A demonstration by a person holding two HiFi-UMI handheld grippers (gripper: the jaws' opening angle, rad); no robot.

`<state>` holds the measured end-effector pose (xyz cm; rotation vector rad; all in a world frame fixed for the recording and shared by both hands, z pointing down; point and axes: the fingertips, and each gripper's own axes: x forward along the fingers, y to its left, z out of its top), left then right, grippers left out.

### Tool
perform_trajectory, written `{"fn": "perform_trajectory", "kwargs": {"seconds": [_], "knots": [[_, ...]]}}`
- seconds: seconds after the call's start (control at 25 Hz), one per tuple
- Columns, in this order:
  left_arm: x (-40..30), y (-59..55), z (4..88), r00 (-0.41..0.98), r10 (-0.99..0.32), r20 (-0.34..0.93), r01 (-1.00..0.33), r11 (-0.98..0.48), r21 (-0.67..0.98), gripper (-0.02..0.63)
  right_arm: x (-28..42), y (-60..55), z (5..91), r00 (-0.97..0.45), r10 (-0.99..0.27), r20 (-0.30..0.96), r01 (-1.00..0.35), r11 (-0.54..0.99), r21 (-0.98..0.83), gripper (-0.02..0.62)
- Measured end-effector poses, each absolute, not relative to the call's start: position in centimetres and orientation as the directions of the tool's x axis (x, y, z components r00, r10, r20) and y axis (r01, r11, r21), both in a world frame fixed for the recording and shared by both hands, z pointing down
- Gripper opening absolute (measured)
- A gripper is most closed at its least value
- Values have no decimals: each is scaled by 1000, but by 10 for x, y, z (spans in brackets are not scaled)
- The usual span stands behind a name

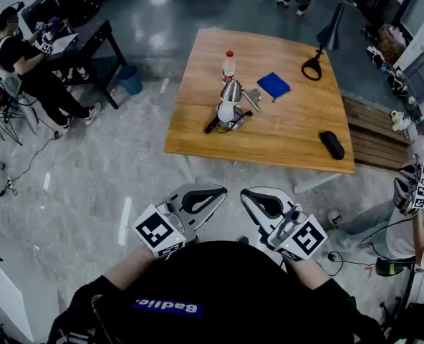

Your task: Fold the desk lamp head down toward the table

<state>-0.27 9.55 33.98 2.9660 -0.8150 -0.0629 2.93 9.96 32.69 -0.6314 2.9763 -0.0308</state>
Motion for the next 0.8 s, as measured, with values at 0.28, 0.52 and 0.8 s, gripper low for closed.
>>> {"fn": "perform_trajectory", "kwargs": {"seconds": [0.28,0.52,0.8], "knots": [[-8,101,339,862,-507,-23,-505,-862,51,8,22,105,323,-916,-385,-117,-380,923,-63,5],[-30,99,333,868,-496,-26,-495,-868,32,8,1,105,318,-911,-397,-108,-393,918,-58,5],[-61,82,326,888,-458,-44,-459,-888,-9,8,-30,94,323,-885,-458,-85,-455,889,-54,5]]}}
